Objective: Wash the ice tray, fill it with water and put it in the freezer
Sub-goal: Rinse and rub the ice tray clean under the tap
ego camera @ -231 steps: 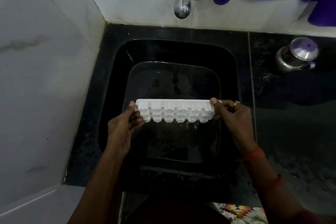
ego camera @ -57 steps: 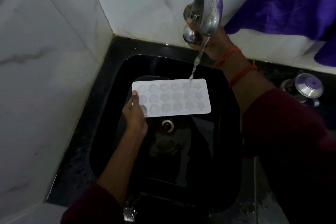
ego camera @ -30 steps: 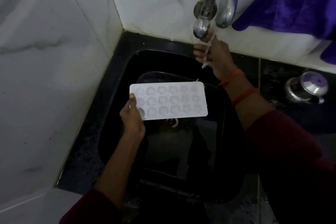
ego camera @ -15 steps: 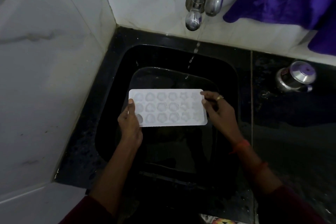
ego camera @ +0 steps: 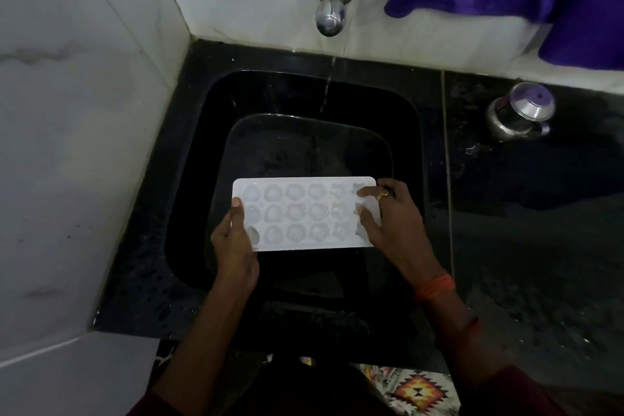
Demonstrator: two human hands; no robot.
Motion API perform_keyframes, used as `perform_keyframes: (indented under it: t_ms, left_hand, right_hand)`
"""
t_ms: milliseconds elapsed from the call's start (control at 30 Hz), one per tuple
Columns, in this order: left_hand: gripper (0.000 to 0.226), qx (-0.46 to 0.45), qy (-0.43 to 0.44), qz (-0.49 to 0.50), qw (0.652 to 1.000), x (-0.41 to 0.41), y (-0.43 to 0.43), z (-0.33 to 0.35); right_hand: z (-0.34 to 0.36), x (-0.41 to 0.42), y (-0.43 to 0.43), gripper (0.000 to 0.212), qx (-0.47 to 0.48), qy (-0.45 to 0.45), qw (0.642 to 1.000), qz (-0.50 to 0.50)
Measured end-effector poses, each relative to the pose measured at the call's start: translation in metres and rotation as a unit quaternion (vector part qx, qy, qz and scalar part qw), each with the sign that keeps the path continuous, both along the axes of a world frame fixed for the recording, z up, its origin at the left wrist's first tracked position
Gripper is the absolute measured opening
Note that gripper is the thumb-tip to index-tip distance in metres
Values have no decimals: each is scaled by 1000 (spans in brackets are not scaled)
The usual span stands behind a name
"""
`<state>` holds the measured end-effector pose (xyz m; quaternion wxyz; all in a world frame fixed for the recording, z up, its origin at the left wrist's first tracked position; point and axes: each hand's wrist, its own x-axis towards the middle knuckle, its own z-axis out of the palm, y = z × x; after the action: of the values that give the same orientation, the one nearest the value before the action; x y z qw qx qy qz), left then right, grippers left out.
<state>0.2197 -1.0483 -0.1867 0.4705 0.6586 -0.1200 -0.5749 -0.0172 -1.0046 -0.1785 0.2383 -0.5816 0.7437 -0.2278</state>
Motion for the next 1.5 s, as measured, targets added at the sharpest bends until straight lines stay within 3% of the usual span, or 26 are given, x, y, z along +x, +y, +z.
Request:
perform_keyframes:
  t_ms: [1000,1300,1500]
  left_hand:
    - [26,0,-3,-4,1000,17,16,13]
    - [25,-17,-10,0,1000,18,14,20]
    - [25,-20,-11,-4,1000,18,14,22]
  right_hand:
    - [26,23,1,32,93,80,992,11]
    - [28,26,3,31,56,81,995,12]
    - [31,24,1,38,86,111,990,31]
